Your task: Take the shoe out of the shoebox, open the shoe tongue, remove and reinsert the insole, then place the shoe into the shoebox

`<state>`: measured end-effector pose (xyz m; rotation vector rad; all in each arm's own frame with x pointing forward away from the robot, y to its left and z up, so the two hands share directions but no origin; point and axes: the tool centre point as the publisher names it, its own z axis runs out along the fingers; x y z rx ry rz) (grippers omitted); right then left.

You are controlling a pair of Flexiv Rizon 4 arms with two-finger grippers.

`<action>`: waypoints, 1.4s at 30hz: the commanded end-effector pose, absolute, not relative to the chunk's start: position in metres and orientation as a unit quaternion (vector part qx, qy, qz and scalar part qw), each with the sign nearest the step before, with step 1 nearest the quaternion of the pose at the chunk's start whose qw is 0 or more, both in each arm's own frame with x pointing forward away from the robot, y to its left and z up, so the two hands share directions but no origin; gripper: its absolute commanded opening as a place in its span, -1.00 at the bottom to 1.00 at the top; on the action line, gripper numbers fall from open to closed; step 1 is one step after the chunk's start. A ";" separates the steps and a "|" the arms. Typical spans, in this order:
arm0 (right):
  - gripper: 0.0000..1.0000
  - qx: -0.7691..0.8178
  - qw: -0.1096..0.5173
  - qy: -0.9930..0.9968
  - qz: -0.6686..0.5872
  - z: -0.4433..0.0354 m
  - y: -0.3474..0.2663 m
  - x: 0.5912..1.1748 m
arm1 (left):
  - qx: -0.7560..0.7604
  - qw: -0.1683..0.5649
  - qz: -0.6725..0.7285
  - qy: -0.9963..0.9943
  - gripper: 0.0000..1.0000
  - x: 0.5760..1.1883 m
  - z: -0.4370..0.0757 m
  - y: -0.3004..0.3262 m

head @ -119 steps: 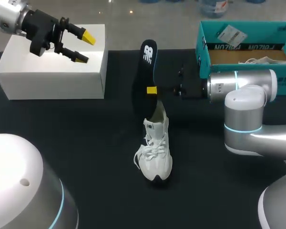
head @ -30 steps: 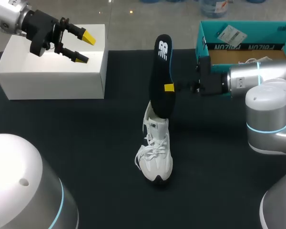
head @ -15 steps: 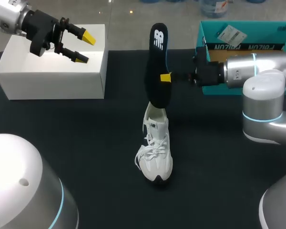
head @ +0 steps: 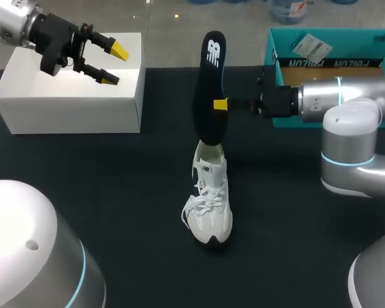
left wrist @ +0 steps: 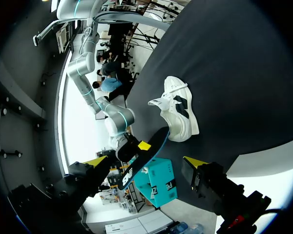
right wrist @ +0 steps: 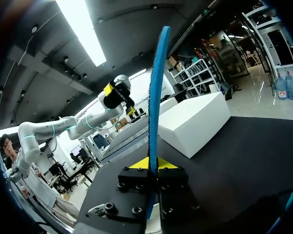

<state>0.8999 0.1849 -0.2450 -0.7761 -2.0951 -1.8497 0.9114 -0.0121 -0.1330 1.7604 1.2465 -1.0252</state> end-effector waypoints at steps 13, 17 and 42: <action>-1.00 -0.186 0.164 -0.706 -0.663 -0.265 0.189 0.909 | 0.686 0.367 -0.398 0.486 1.00 0.911 -0.133 -0.012; -1.00 -0.188 0.167 -0.706 -0.662 -0.273 0.190 0.907 | 0.686 0.367 -0.398 0.486 1.00 0.911 -0.133 -0.012; -1.00 -0.231 0.168 -0.722 -0.630 -0.312 0.203 0.869 | 0.686 0.367 -0.398 0.486 1.00 0.911 -0.133 -0.012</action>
